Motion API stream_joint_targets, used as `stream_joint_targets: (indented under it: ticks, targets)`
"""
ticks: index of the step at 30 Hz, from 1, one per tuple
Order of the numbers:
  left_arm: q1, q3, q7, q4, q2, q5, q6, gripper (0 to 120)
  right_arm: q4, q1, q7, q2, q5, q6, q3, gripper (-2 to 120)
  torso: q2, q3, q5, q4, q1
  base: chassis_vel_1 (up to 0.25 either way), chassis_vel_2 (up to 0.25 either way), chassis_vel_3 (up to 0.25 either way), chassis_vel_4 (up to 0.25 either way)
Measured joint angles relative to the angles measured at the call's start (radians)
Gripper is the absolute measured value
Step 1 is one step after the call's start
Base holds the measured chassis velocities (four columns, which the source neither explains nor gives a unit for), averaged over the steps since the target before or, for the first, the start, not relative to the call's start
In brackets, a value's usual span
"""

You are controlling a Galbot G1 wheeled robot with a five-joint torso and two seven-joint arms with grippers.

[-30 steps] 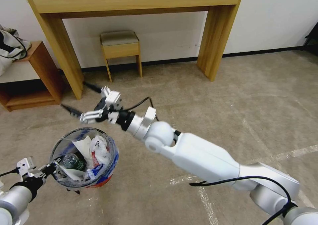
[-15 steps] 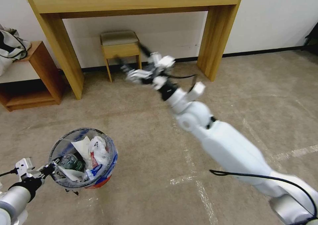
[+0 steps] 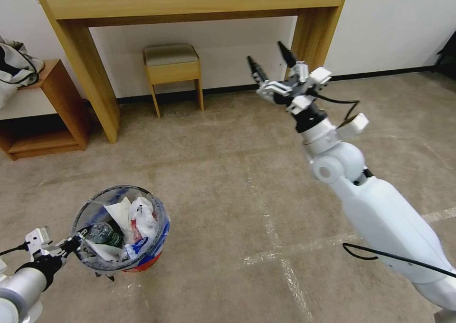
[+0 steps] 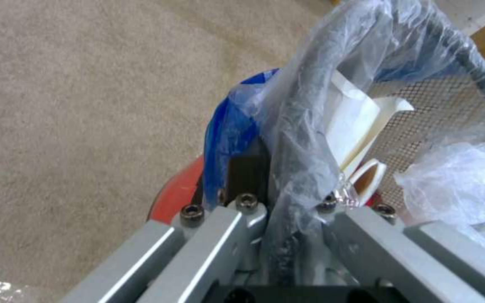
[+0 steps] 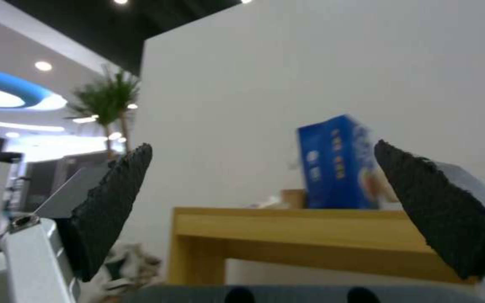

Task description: Pick up the trash bin and place the garbage on the floor into it.

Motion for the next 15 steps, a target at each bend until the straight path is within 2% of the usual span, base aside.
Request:
stream_joint_targets:
  ticks: [5, 15]
  targets:
    - [0.009, 0.0, 0.007, 0.007, 0.004, 0.006, 0.0, 1, 0.028, -0.088, 0.004, -0.017, -0.01, 0.002, 0.131, 100, 0.0, 0.0, 0.0001, -0.0003, 0.0, 0.0, 0.0, 0.0, 0.0]
    - [0.015, 0.001, 0.013, 0.042, 0.001, 0.024, 0.0, 1, 0.054, -0.185, 0.003, -0.023, -0.03, 0.015, 0.219, 100, 0.0, 0.0, -0.0002, -0.0001, 0.0, 0.0, 0.0, 0.0, 0.0]
